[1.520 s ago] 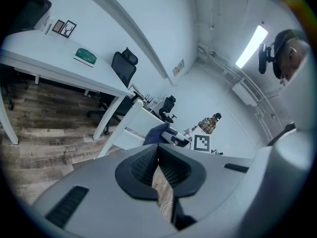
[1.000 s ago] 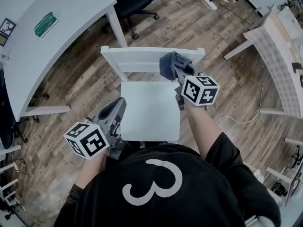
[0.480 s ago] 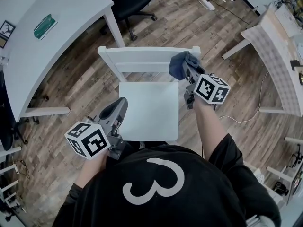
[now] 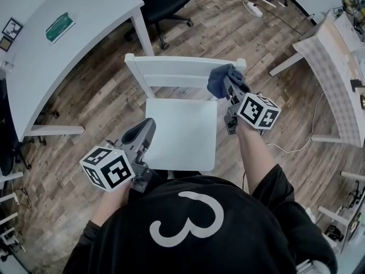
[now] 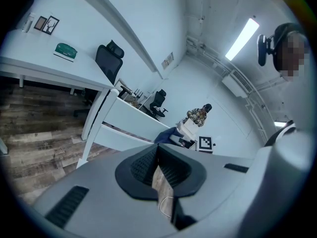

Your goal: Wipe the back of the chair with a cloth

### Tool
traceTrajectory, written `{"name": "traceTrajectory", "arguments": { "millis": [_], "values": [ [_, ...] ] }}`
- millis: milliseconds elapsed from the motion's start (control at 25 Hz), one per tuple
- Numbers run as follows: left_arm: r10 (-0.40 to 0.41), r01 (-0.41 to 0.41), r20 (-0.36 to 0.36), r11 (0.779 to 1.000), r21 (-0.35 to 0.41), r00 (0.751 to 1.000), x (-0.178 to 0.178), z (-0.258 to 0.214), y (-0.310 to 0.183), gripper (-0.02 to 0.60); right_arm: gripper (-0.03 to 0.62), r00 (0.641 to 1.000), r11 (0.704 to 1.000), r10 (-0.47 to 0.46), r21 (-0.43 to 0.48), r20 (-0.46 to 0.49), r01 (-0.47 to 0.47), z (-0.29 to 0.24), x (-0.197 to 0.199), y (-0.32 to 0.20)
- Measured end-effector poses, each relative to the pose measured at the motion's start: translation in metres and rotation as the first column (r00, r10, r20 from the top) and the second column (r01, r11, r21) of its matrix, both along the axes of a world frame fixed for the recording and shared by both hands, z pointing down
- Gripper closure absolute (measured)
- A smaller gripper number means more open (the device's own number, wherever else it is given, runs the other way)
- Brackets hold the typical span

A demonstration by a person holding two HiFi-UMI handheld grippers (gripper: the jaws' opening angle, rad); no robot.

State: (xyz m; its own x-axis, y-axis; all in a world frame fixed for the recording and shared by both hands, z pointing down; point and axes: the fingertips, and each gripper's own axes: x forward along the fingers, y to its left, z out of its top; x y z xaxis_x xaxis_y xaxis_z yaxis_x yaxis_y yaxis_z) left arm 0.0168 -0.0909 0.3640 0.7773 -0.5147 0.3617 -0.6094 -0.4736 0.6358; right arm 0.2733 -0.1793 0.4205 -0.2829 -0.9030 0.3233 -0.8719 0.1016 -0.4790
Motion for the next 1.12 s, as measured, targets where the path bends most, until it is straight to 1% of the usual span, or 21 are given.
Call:
{"name": "traceTrajectory", "arguments": {
  "millis": [160, 280, 400, 520, 720, 960, 1040, 1120],
  "values": [
    [-0.017, 0.017, -0.009, 1.0, -0.006, 1.0, -0.007, 0.0, -0.003, 0.568, 0.545, 0.996, 0.995, -0.088, 0.053, -0.027, 0.09, -0.017, -0.028, 0.005],
    [-0.046, 0.046, -0.011, 0.999, -0.012, 0.999, -0.019, 0.001, -0.004, 0.568, 0.545, 0.983, 0.98, -0.174, 0.084, -0.052, 0.178, -0.026, -0.062, 0.005],
    [-0.086, 0.086, -0.008, 0.996, -0.012, 0.996, -0.036, -0.001, -0.004, 0.568, 0.545, 0.966, 0.96, -0.255, 0.103, -0.047, 0.259, -0.027, -0.102, 0.001],
    [-0.134, 0.134, 0.001, 0.991, -0.012, 0.991, -0.061, -0.003, -0.005, 0.568, 0.545, 0.946, 0.94, -0.32, 0.11, -0.049, 0.324, -0.023, -0.142, -0.005],
    [-0.23, 0.231, 0.019, 0.973, -0.029, 0.973, -0.103, -0.003, -0.005, 0.568, 0.545, 0.896, 0.891, -0.438, 0.096, -0.08, 0.444, -0.012, -0.202, -0.016],
    [-0.322, 0.324, 0.057, 0.945, -0.044, 0.945, -0.151, -0.004, 0.002, 0.568, 0.545, 0.858, 0.859, -0.503, 0.056, -0.099, 0.51, 0.012, -0.26, -0.03],
    [-0.348, 0.352, 0.071, 0.935, -0.049, 0.935, -0.165, -0.004, 0.003, 0.568, 0.545, 0.858, 0.86, -0.502, 0.039, -0.107, 0.508, 0.021, -0.268, -0.039],
    [-0.373, 0.378, 0.082, 0.924, -0.058, 0.924, -0.176, -0.002, 0.005, 0.568, 0.545, 0.865, 0.869, -0.491, 0.017, -0.102, 0.495, 0.031, -0.272, -0.05]
  ]
}}
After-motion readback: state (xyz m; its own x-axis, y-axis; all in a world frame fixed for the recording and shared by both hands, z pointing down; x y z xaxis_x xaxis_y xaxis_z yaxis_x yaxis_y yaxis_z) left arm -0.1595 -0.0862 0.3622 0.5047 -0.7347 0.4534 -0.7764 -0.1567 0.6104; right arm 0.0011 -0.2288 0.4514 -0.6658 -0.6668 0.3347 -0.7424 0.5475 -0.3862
